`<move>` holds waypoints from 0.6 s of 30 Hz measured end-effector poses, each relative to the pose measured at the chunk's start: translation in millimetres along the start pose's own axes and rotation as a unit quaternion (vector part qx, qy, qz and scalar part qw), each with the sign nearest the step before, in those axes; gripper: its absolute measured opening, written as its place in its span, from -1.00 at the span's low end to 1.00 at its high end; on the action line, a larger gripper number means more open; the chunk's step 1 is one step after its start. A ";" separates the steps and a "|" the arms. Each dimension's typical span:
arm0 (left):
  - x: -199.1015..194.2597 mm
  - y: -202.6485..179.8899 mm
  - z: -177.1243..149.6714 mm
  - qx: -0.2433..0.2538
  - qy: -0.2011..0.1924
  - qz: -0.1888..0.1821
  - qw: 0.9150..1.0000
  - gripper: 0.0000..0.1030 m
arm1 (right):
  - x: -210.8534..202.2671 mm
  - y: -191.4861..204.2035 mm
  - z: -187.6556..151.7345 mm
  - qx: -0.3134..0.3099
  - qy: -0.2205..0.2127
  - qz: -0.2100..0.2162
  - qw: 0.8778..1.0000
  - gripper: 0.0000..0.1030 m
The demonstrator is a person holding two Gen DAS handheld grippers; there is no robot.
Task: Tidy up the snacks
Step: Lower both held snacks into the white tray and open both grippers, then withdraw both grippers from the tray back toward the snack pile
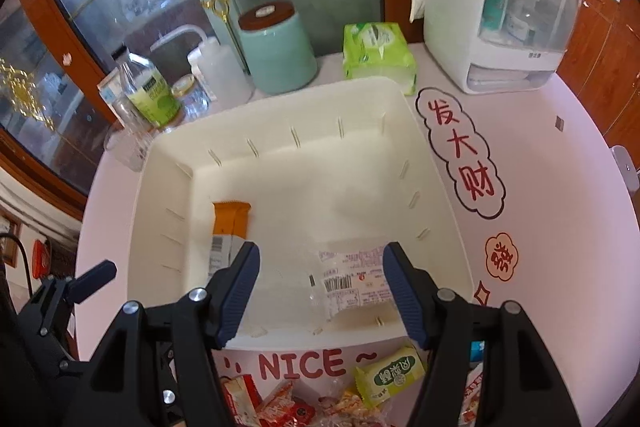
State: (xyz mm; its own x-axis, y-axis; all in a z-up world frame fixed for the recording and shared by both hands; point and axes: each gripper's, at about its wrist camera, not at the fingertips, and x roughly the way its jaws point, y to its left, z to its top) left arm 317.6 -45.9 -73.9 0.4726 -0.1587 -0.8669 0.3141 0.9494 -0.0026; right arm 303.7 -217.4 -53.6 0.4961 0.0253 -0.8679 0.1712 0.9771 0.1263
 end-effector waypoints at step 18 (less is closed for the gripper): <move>-86.0 -13.6 -20.1 0.008 -0.049 -0.020 0.999 0.80 | -84.3 9.9 -27.5 -0.029 -0.087 -0.014 0.996 0.26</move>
State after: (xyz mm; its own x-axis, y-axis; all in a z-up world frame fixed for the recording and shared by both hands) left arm 256.1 -39.8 -9.3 0.5375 -0.2222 -0.8135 0.3467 0.9376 -0.0269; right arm 240.1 -204.0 7.7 0.6318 -0.0346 -0.7743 0.1410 0.9875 0.0709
